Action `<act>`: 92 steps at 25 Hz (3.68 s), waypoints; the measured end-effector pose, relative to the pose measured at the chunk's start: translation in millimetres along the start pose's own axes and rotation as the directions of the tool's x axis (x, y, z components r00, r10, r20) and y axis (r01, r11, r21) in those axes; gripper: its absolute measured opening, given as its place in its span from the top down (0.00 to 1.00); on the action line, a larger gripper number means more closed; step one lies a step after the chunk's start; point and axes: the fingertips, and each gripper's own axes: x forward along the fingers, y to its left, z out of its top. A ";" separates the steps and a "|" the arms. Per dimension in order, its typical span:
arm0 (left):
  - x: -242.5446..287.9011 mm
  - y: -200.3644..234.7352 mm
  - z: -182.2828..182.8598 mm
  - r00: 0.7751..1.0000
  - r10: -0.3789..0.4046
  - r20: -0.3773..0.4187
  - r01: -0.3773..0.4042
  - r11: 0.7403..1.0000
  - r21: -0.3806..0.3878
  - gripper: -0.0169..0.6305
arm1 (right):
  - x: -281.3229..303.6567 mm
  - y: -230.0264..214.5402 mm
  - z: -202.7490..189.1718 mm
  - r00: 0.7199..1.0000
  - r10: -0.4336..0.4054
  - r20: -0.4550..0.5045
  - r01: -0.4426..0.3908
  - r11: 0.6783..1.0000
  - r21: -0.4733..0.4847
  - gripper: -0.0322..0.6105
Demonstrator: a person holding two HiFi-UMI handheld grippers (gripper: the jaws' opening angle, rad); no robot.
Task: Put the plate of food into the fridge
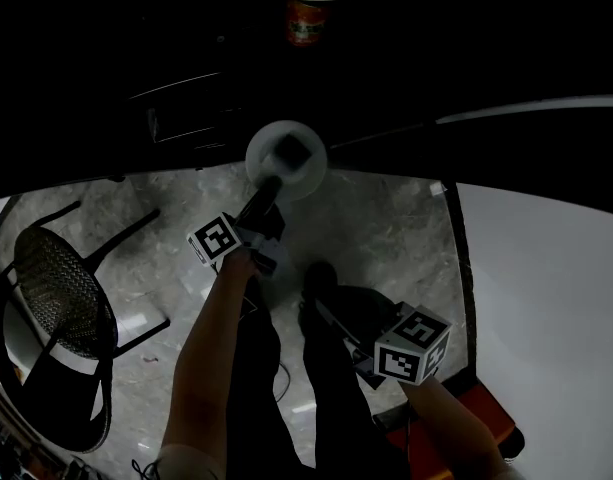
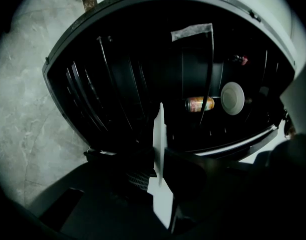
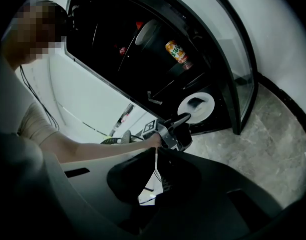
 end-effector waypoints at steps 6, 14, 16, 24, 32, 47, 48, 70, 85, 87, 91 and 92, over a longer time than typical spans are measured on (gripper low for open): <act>10.1 5.7 2.6 1.000 -0.012 0.008 0.012 1.000 -0.005 0.93 | 2.8 -5.1 0.5 1.000 -0.013 0.002 0.013 1.000 -0.020 0.91; 27.4 22.5 8.6 0.999 -0.030 0.034 0.031 0.999 -0.032 0.93 | 10.8 -15.7 -4.2 1.000 -0.018 0.013 0.018 0.999 -0.038 0.91; 32.2 29.3 9.1 0.999 -0.021 0.035 0.021 1.000 -0.022 0.93 | 8.8 -20.3 -6.6 1.000 -0.025 0.011 0.025 0.999 -0.034 0.91; 42.8 45.4 18.5 0.997 -0.006 0.076 0.009 0.999 -0.043 0.93 | 3.4 -32.0 -13.5 0.999 -0.032 0.025 0.032 1.000 0.000 0.91; 45.7 58.7 31.1 0.991 0.003 0.135 0.004 0.998 -0.056 0.93 | 3.4 -40.0 -8.4 0.999 -0.027 0.047 0.026 0.999 0.027 0.91; 66.6 63.9 42.3 0.989 0.018 0.147 -0.016 1.000 -0.017 0.93 | 4.0 -35.3 -11.9 0.999 -0.006 0.052 0.004 0.999 0.037 0.90; 67.5 62.6 43.4 0.990 0.019 0.143 -0.019 1.000 -0.002 0.91 | 4.3 -35.4 -12.1 0.999 -0.007 0.050 0.005 0.999 0.038 0.90; 56.3 57.5 -10.2 0.951 0.216 -0.219 -0.077 0.857 0.509 0.54 | 14.2 -31.3 -28.0 1.000 -0.012 -0.002 0.012 0.999 0.046 0.90; 79.0 56.9 0.7 0.935 0.269 -0.231 -0.093 0.815 0.571 0.54 | 10.9 -33.3 -40.8 1.000 -0.013 -0.007 0.014 0.996 0.088 0.90; 81.2 56.0 5.7 0.935 0.274 -0.227 -0.097 0.811 0.577 0.54 | 11.0 -32.4 -41.3 1.000 -0.010 -0.008 0.011 0.996 0.084 0.90; 76.7 50.7 0.9 0.935 0.243 -0.257 -0.069 0.838 0.541 0.54 | 11.7 -30.0 -38.6 1.000 -0.010 -0.009 0.011 0.997 0.080 0.90; 73.5 50.7 -3.5 0.932 0.238 -0.273 -0.058 0.841 0.537 0.54 | 12.0 -29.0 -39.1 1.000 -0.010 -0.012 0.011 0.997 0.076 0.90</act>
